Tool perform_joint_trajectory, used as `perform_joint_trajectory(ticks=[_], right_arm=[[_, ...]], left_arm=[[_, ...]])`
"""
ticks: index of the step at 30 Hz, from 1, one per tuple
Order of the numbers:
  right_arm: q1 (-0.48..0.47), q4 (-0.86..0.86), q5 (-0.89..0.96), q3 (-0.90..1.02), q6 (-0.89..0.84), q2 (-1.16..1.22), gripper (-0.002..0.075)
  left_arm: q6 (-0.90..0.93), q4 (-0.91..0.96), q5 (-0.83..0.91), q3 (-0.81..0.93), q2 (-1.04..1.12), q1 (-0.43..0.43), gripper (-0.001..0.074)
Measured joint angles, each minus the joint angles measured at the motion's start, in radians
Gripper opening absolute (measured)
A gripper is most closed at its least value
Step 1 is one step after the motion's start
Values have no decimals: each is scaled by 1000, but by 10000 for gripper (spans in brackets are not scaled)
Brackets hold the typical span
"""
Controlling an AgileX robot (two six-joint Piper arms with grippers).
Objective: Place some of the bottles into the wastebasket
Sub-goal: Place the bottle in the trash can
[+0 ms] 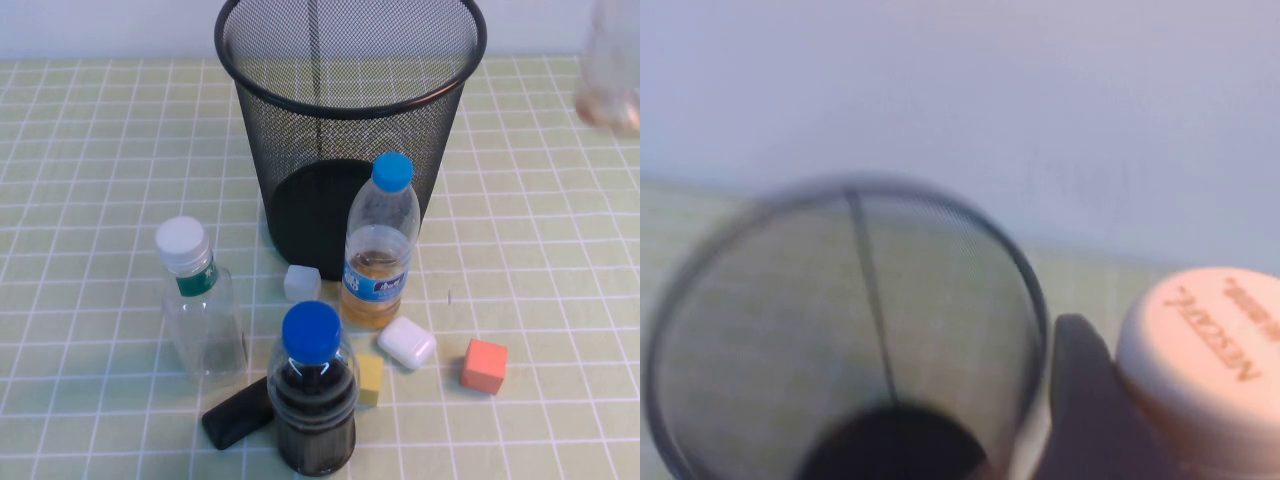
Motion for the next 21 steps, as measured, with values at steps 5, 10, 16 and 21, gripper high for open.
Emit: perform_joint_trajectory(ticks=[5, 10, 16, 21], right_arm=[[0, 231, -2, -328, -197, 256, 62], [0, 330, -2, -545, -237, 480, 62], [0, 366, 33, -586, -241, 646, 62], [0, 362, 120, -586, -241, 731, 73]], left_arm=[[0, 0, 0, 0, 0, 0, -4], [0, 0, 0, 0, 0, 0, -4], [0, 0, 0, 0, 0, 0, -4], [0, 0, 0, 0, 0, 0, -4]])
